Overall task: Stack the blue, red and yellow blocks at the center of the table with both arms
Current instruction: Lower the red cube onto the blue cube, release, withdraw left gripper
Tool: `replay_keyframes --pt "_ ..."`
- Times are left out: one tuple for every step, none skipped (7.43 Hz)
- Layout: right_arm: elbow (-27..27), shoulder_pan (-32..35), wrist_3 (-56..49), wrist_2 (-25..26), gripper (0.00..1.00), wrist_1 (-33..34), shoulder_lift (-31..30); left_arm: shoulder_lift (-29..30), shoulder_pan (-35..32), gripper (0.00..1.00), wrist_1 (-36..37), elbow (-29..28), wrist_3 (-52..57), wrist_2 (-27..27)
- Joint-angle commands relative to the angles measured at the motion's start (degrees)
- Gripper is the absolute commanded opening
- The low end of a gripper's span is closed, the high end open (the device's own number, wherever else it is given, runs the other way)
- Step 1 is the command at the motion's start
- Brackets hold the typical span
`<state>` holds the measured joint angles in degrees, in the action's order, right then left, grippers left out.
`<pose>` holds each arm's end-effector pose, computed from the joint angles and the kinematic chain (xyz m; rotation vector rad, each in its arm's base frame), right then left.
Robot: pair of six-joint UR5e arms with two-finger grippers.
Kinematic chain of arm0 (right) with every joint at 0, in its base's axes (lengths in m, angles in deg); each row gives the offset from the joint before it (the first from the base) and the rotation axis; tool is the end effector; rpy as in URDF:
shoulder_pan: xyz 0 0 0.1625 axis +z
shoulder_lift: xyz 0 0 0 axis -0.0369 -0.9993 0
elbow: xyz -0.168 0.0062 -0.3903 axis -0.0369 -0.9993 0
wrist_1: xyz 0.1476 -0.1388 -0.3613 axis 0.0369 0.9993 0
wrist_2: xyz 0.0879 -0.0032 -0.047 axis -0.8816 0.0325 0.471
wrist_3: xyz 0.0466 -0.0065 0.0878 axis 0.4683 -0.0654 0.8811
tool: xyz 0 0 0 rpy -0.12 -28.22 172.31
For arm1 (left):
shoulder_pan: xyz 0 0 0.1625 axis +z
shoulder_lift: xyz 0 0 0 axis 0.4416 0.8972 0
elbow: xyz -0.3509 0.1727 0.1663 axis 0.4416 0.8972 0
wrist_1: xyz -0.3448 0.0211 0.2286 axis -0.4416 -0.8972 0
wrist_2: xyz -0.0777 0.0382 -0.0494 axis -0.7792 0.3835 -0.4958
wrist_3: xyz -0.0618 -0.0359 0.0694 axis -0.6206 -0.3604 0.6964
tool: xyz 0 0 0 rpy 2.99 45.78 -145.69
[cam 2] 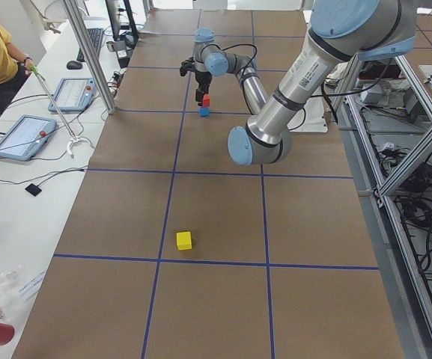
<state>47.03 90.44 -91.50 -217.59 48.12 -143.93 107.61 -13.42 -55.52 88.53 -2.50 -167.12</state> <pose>0.0518 -0.5807 0.5323 0.1443 -0.6988 -0.1776 0.4446 -0.4892 0.1780 0.2046 0.7991 0.2683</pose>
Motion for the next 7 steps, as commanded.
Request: replay_keyframes --pt "-0.07 0.00 0.00 0.00 1.00 -0.07 0.07 -15.53 -10.95 1.00 0.08 9.84 18.10 -7.28" --pt "-0.42 0.00 0.09 0.00 1.00 0.02 -0.02 -21.69 -16.05 1.00 -2.19 10.30 20.87 -9.58" --pt "-0.51 0.00 0.00 -0.09 1.00 0.02 -0.11 -27.41 -19.84 0.99 -5.95 10.04 21.24 -9.60" --pt "-0.17 0.00 0.09 -0.09 1.00 0.02 -2.02 -33.47 -23.01 0.99 -11.38 9.43 23.60 -9.60" --pt "0.10 0.00 -0.17 0.35 1.00 -0.07 -3.52 -38.23 -24.53 1.00 -15.09 9.42 24.32 -9.60" --pt "0.01 0.00 -0.09 0.35 1.00 -0.07 -4.06 -41.32 -25.24 0.99 -16.26 8.73 24.41 -9.69" --pt "0.01 0.00 0.00 0.18 1.00 -0.07 -4.15 -42.57 -26.55 0.99 -18.80 6.11 24.58 -9.69"
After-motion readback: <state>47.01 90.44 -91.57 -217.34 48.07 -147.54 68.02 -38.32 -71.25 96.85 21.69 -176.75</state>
